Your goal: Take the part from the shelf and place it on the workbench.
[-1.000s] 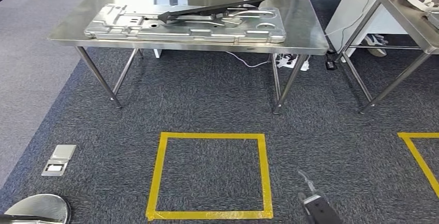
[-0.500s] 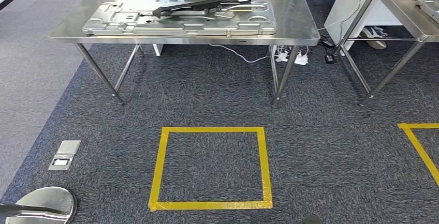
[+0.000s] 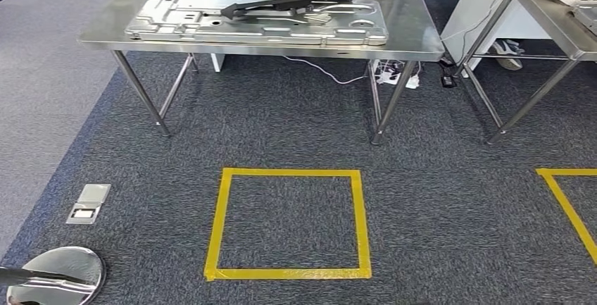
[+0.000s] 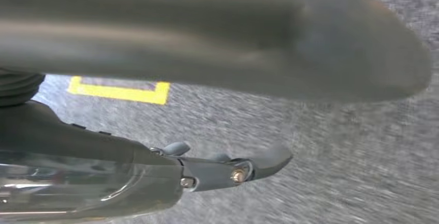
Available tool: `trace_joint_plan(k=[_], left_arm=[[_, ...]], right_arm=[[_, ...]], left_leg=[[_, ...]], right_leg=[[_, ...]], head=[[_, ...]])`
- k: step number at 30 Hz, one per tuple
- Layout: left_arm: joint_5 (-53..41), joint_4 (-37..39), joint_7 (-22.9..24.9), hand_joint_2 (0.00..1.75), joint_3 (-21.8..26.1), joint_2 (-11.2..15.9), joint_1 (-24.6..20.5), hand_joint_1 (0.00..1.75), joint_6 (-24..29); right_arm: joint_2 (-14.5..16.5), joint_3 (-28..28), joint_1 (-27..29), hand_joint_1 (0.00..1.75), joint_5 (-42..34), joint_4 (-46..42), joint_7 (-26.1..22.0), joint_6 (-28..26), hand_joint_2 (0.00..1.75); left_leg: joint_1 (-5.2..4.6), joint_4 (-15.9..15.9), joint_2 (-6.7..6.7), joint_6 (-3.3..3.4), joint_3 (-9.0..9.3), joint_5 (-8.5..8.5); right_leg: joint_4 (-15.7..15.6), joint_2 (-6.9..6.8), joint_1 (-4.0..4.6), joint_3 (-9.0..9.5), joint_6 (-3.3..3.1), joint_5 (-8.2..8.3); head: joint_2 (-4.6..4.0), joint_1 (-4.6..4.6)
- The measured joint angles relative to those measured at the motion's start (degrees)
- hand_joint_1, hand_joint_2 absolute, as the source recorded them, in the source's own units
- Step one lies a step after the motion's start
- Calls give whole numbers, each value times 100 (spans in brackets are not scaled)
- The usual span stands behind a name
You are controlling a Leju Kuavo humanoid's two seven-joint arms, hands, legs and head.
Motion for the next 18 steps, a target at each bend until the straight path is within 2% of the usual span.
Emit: trace_joint_plan(k=[1,2,3,5,6,9,10,11,12,14,15,16,17,18], left_arm=[[9,0,19,175,10,0,2,0,1],[12,0,39,175,20,0,2,0,2],[14,0,55,175,28,-1,0,0,3],[24,0,81,175,32,-3,-9,0,8],[49,-1,97,175,16,-2,-12,0,15],[259,-15,163,175,-181,18,14,0,74],[362,-22,186,175,-285,26,36,0,101],[468,-29,211,175,-398,37,62,0,129],[579,-32,234,175,-517,49,95,0,160],[796,-33,282,175,-771,69,174,0,217],[899,-33,304,175,-897,80,225,0,243],[1002,-33,330,175,-1028,91,283,0,271],[1099,-33,353,175,-1154,103,346,0,295],[1200,-33,374,131,-1288,116,409,0,322]], right_arm=[[10,-26,4,0,1,9,24,9,87],[18,-53,5,0,2,14,41,17,131],[23,-80,1,0,5,15,52,24,175],[30,-123,-18,0,13,20,59,31,175],[35,-130,-22,0,8,24,60,32,175],[50,-74,18,0,-123,28,70,32,175],[50,-34,35,0,-200,24,76,32,175],[51,12,45,0,-281,15,81,32,175],[51,68,50,0,-370,2,86,32,175],[51,191,51,0,-542,-42,104,31,175],[51,256,51,0,-626,-72,114,30,175],[51,320,49,0,-706,-110,126,28,175],[51,387,43,0,-785,-158,138,27,175],[51,457,35,0,-867,-213,150,25,131]], left_leg=[[-2,18,4,2,-18,5],[-1,41,4,0,-31,7],[2,70,4,-6,-40,4],[-12,138,2,-42,-72,-5],[-23,164,2,-72,-93,-3],[-19,189,-6,-171,-134,20],[-9,225,-13,-202,-151,-25],[-2,346,-19,-232,-201,-141],[6,587,-24,-261,-297,-326],[15,1335,-26,-300,-581,-746],[16,1644,-26,-307,-684,-868],[16,1770,-26,-302,-700,-881],[13,1656,-26,-286,-605,-781],[4,1325,-27,-255,-414,-597]], right_leg=[[75,0,-2,-6,5,36],[-101,-1,-6,107,9,184],[-477,-2,-13,310,11,399],[-1238,2,-18,683,-5,682],[-1438,5,-16,761,-22,730],[-1502,2,0,739,-111,754],[-1503,-5,-4,724,-151,774],[-1507,-14,-13,701,-191,798],[-1511,-23,-20,672,-227,821],[-1509,-34,-8,616,-268,853],[-1508,-40,0,597,-278,865],[-1507,-43,8,587,-281,873],[-1507,-44,17,586,-281,879],[-1506,-42,25,592,-279,882]], head=[[0,0],[0,0],[0,0],[0,-1],[1,-3],[1,-7],[1,-8],[1,-10],[1,-11],[1,-13],[1,-13],[0,-13],[1,-13],[1,-13]])
